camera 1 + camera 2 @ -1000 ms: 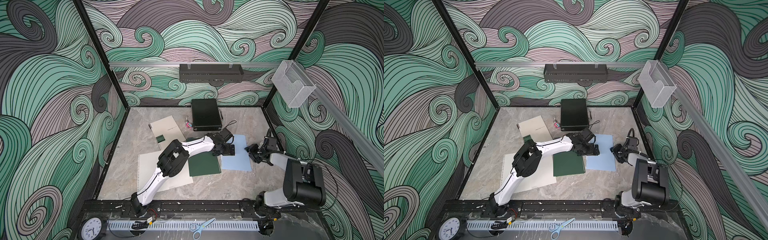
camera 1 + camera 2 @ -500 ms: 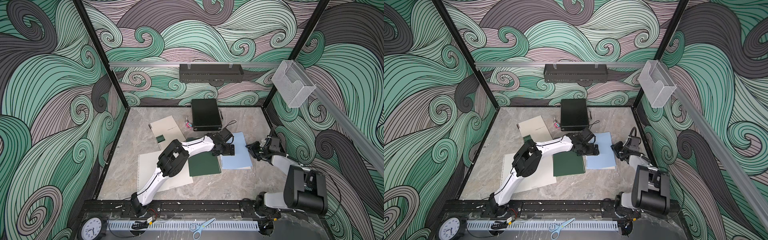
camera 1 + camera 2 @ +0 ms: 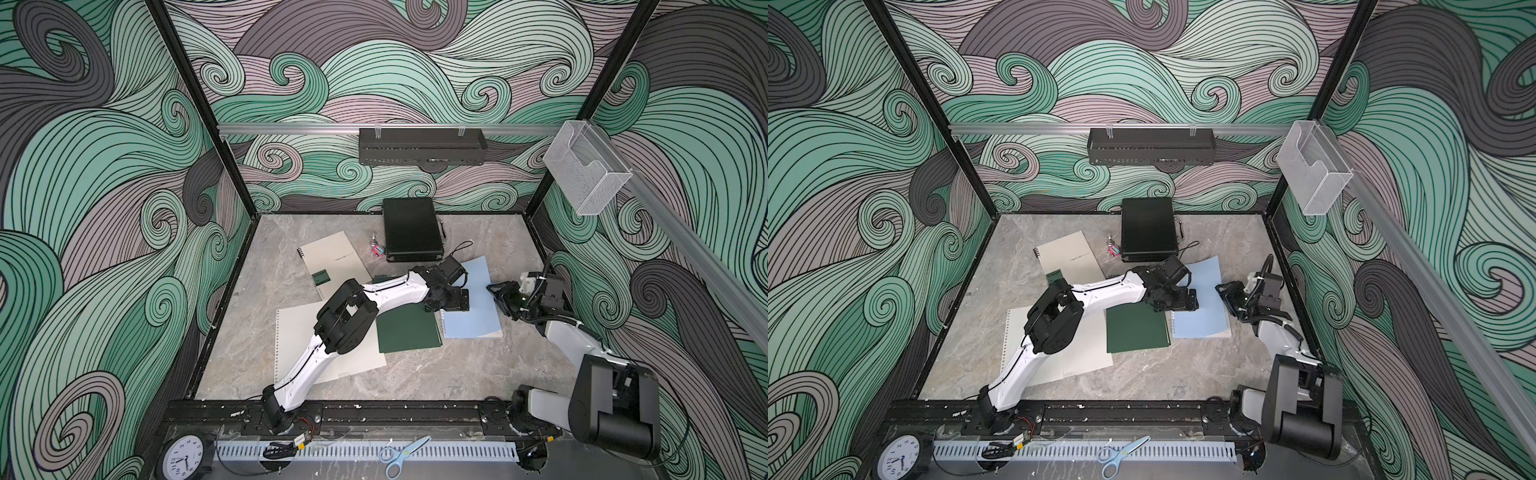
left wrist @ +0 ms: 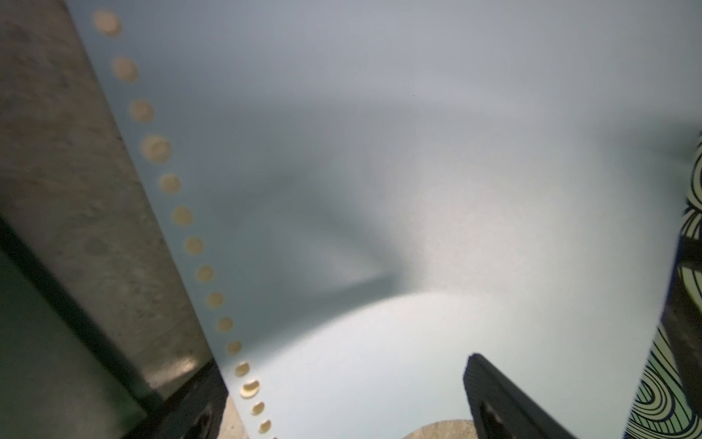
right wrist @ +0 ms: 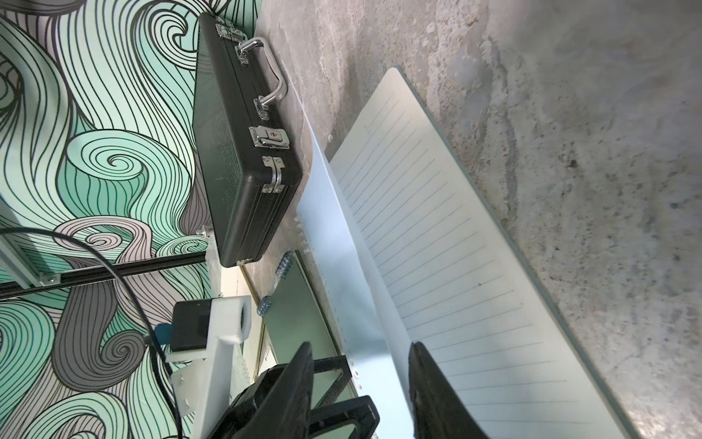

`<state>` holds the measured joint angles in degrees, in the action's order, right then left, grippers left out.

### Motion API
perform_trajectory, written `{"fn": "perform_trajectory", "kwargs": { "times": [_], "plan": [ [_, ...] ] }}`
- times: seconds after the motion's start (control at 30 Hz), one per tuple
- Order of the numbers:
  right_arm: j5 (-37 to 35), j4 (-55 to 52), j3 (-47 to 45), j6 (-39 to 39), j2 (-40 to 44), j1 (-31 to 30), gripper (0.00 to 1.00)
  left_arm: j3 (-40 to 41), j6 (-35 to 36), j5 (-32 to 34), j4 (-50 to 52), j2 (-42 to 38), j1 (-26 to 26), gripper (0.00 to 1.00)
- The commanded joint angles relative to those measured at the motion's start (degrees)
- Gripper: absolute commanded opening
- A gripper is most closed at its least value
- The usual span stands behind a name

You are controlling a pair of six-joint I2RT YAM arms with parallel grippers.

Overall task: Tear off pages from different notebooks
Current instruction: Open the notebook at the center of the board.

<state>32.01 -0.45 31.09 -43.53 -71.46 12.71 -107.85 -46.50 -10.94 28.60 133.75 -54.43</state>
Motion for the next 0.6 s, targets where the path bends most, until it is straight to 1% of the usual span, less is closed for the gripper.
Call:
{"fn": "perform_trajectory", "kwargs": {
  "times": [0.0,0.1,0.27,0.57],
  "plan": [
    [2.5,1.5,-1.3,1.2,-0.2,-0.9,0.44,0.7,0.7,-0.3,-0.4,-0.4,-0.4,0.95],
    [3.0,2.7,-1.0,1.4,0.2,-2.2,0.44,0.7,0.8,-0.3,-0.5,-0.4,-0.4,0.95],
    [1.6,1.8,-0.2,2.0,2.6,-4.5,0.45,1.0,1.2,-0.6,-0.9,-0.2,-0.4,0.95],
    [0.6,1.2,-1.5,2.0,5.6,-6.8,0.47,1.0,1.6,-1.2,-1.1,-0.2,-0.3,0.95]
  ]
}}
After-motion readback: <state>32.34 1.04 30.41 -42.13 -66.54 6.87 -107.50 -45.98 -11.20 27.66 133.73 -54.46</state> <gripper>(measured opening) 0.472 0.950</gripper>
